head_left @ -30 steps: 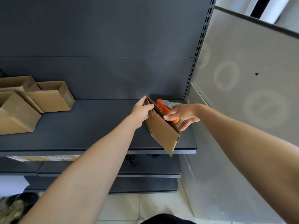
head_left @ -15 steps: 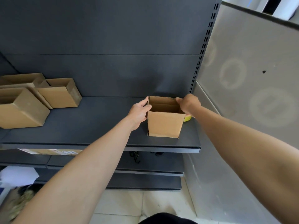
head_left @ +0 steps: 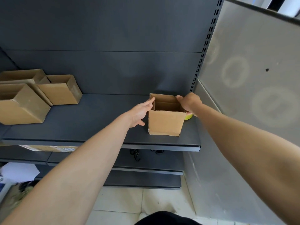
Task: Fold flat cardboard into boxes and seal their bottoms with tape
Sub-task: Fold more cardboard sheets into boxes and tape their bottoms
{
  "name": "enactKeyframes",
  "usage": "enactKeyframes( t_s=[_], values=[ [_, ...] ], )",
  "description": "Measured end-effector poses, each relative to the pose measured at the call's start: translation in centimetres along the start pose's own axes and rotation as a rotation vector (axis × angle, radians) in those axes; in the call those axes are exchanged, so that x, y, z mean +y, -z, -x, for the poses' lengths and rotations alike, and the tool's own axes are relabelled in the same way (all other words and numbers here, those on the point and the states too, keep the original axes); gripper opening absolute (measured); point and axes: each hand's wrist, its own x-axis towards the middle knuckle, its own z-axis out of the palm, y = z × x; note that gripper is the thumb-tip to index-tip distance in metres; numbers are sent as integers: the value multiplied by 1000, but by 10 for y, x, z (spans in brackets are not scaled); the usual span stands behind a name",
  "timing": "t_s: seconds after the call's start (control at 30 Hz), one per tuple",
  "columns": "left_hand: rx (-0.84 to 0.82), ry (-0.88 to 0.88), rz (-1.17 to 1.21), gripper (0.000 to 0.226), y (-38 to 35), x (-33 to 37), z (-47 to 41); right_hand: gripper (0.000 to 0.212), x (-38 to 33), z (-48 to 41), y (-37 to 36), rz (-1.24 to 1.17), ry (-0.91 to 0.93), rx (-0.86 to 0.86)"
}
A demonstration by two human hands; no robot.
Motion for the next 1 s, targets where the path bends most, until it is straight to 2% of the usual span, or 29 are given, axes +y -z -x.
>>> enactKeyframes(
  t_s=[0.1, 0.27, 0.37, 0.5, 0.63, 0.77, 0.87, 1.0],
  values=[
    [-3, 34, -31, 49, 1, 3, -4, 39, -1, 1, 1, -95, -31, -28],
    [-9, 74, -30, 56, 0, 4, -8, 32, 12, 2, 25, -529, -104, -359],
    [-2, 93, -41, 60, -3, 4, -9, 28, 27, 0, 29, -628, -115, -437],
    [-5, 98, 33, 56, -5, 1, -8, 25, 37, 4, 26, -664, -112, -477],
    [-16, 31, -62, 52, -3, -3, -11, 12, 35, 5, 22, -547, -100, -485],
    [-48, 12, -89, 57, -4, -4, -9, 25, 27, 3, 9, -447, -64, -444],
    [-62, 4, -80, 56, -4, -6, -8, 21, 23, 5, 2, -429, -39, -407],
    [-70, 3, -47, 49, -3, -8, -7, 26, 25, 4, -3, -482, -36, -365]
  ],
)
